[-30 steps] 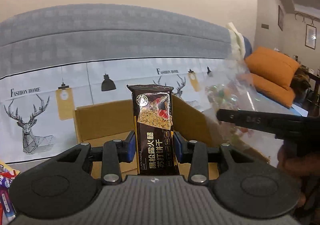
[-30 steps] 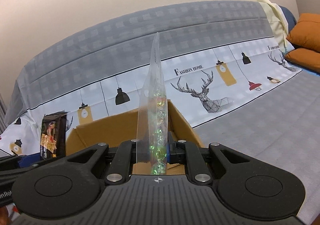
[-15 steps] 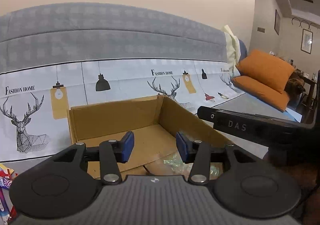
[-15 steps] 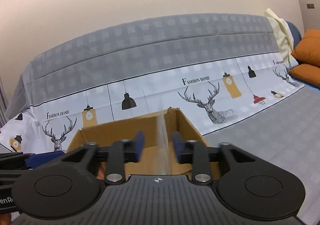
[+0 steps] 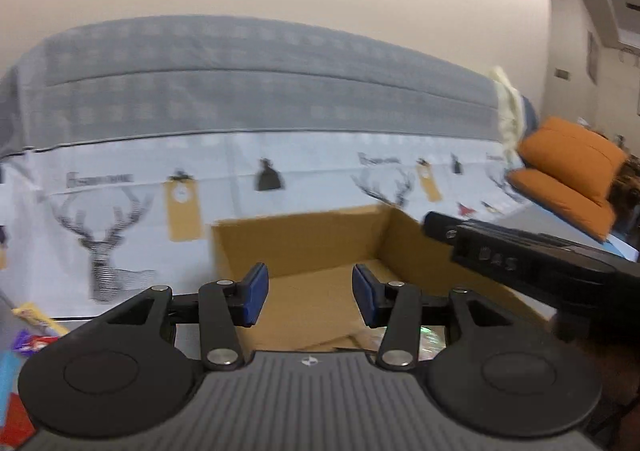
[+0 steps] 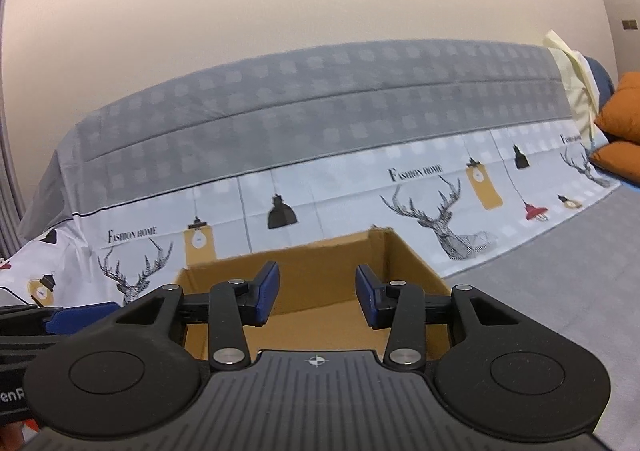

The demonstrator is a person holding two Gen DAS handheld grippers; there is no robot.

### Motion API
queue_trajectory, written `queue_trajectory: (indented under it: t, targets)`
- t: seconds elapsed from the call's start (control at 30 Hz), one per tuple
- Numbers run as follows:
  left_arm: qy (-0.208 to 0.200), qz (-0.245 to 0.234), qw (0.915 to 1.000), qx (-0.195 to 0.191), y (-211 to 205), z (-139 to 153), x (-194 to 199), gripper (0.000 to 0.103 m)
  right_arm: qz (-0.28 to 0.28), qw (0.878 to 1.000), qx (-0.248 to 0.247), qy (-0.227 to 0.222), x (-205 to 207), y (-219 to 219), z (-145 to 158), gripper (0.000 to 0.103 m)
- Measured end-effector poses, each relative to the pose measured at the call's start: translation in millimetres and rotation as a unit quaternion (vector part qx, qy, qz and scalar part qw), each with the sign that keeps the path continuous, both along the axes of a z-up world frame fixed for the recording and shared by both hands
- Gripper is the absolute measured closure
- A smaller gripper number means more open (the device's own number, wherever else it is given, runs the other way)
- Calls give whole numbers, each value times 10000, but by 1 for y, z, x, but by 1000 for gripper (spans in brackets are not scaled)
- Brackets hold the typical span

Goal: Organize snacks
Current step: 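Return both tools to the snack pile and grasp the purple tube with the left tool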

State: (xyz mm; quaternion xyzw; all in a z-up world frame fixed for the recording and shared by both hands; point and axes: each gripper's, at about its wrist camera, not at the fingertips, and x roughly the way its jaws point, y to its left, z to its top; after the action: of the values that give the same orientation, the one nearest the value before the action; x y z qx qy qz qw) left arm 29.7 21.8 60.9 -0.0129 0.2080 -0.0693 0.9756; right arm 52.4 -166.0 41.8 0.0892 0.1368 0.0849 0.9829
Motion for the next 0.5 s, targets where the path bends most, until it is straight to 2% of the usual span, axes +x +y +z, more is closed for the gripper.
queue_trajectory:
  t: [0.13, 0.2, 0.27, 0.37, 0.4, 0.43, 0.47, 0.5]
  targets:
    - [-372, 378, 9986, 86, 34, 15, -14, 52, 236, 9991, 100, -351, -8, 24, 8, 58]
    - [-350, 537, 9979, 125, 56, 25, -15, 52, 410, 9979, 138, -485, -16, 39, 13, 58]
    - [-307, 828, 9955, 336, 79, 34, -17, 52, 628, 9964, 193, -538, -24, 55, 18, 58]
    - [-88, 1449, 9891, 225, 123, 31, -23, 55, 1099, 9923, 309, -476, -36, 81, 21, 58]
    - [10, 1729, 9848, 167, 138, 22, -28, 65, 1267, 9905, 316, -439, -39, 90, 21, 58]
    - [379, 1999, 9790, 107, 152, 15, -28, 92, 1461, 9880, 328, -383, -40, 100, 20, 58]
    - [612, 2321, 9707, -87, 167, 12, -28, 101, 1666, 9849, 363, -306, -42, 111, 18, 58]
    - [618, 2550, 9641, -405, 182, 12, -33, 102, 1854, 9816, 400, -204, -43, 121, 16, 58]
